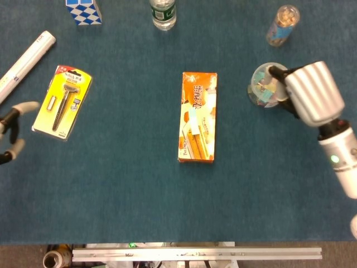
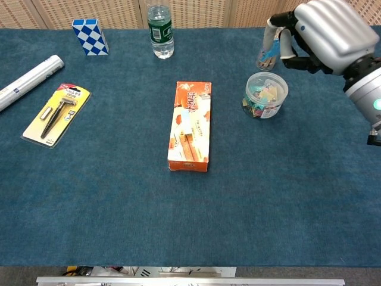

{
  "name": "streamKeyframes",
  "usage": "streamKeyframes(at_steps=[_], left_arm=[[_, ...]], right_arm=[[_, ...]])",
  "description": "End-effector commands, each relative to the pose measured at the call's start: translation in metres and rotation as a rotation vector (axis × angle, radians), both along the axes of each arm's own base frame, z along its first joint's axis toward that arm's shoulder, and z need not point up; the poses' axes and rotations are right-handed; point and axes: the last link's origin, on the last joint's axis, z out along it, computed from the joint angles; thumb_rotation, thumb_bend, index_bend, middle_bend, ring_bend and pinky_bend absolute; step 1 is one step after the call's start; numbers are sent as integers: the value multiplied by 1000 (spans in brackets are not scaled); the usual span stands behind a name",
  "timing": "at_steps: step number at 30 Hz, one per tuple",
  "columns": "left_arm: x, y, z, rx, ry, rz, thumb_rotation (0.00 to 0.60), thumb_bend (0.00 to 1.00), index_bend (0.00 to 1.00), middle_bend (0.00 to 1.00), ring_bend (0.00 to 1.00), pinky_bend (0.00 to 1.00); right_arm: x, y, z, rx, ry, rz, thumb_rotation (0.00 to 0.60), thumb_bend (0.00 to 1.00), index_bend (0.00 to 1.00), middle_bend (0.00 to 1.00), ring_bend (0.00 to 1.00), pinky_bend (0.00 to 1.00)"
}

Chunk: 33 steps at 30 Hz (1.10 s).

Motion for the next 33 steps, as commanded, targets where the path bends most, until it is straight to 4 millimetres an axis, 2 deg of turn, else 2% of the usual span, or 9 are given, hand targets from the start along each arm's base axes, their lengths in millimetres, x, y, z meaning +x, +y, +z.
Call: streamKeyframes(at_steps=[1, 9, 13, 18, 23, 33], left_arm=[[13, 20, -12, -97, 41, -95, 600, 448, 175, 779, 850, 916], [44, 51, -45, -196, 72, -237, 600, 537, 153, 930, 995, 986], [62, 63, -58, -219, 90, -298, 600, 575, 144, 981, 1000, 1000], [83, 75, -78, -251, 111, -365, 600, 618, 132, 990, 1000, 1000], [96, 83, -97, -282, 167, -412, 600, 656, 128, 990, 1000, 1000], [122, 101, -139, -341, 274, -415, 600, 664, 128, 989, 1000, 1000]], right_arm=[[-9, 10, 11, -24, 48, -9, 600, 790, 543, 805, 877, 1000], [-27, 27, 40, -77, 81, -66, 600, 801, 543, 805, 877, 1000], [-33, 30, 56, -137, 115, -57, 600, 801, 543, 805, 878, 1000], [-39, 35, 71, -165, 123, -83, 600, 802, 542, 805, 880, 1000], [-49, 41, 74, -153, 128, -122, 600, 801, 543, 805, 890, 1000], [-68, 44, 68, -127, 141, -185, 600, 801, 543, 805, 903, 1000]])
